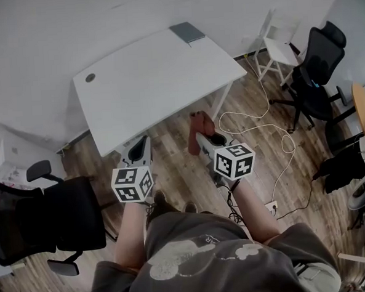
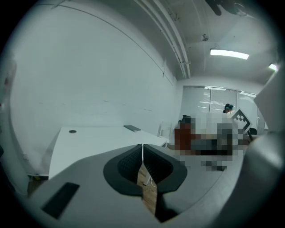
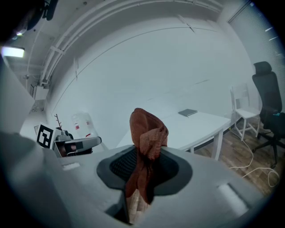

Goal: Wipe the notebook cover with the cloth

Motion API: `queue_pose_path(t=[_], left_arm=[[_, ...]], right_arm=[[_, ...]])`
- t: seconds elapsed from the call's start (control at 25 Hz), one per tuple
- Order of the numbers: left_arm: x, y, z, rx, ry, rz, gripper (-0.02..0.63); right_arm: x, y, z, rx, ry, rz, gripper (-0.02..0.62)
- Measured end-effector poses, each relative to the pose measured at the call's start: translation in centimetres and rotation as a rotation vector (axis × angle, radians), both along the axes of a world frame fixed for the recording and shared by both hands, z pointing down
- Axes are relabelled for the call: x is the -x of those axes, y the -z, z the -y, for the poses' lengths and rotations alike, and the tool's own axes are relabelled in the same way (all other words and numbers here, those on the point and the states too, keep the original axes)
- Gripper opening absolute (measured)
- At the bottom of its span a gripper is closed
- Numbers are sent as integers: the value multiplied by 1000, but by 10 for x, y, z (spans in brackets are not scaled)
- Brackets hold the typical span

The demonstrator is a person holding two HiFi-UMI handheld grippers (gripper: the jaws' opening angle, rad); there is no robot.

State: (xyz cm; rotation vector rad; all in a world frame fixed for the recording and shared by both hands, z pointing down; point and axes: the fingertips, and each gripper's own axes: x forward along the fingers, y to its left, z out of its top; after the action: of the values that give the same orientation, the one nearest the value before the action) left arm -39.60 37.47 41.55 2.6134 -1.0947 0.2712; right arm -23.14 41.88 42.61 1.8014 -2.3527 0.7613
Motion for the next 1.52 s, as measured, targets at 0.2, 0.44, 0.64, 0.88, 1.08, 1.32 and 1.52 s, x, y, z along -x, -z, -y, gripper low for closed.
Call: queue_pose_path(t=[0.2,0.44,0.64,0.88,1.08,1.32,1.52], left_arm=[[-16,-5,-13,-6,-12,-1,6],[-39,-17,6,3,-28,28,6],[-57,-26,34,16,-40,22,6],[-80,-36,84,15,-54,29,6],[-102,-43,128,47,-71,21,6],[-130,-43,186,76,-99,21,6],[-150,-43,225,94,-124,17,6]], right_arm=[[-18,-12,-11,27,-22,10,104],[-47,-19,-6,34,-52,-12,104],[-69,-21,13,35,-76,-31,104],[-95,-35,48,75,-91,-48,104],[-119,-38,90,96,-120,-34,106],[-147,-34,139,113,-152,-31,106],[-166,-34,174,130,-180,-25,106]])
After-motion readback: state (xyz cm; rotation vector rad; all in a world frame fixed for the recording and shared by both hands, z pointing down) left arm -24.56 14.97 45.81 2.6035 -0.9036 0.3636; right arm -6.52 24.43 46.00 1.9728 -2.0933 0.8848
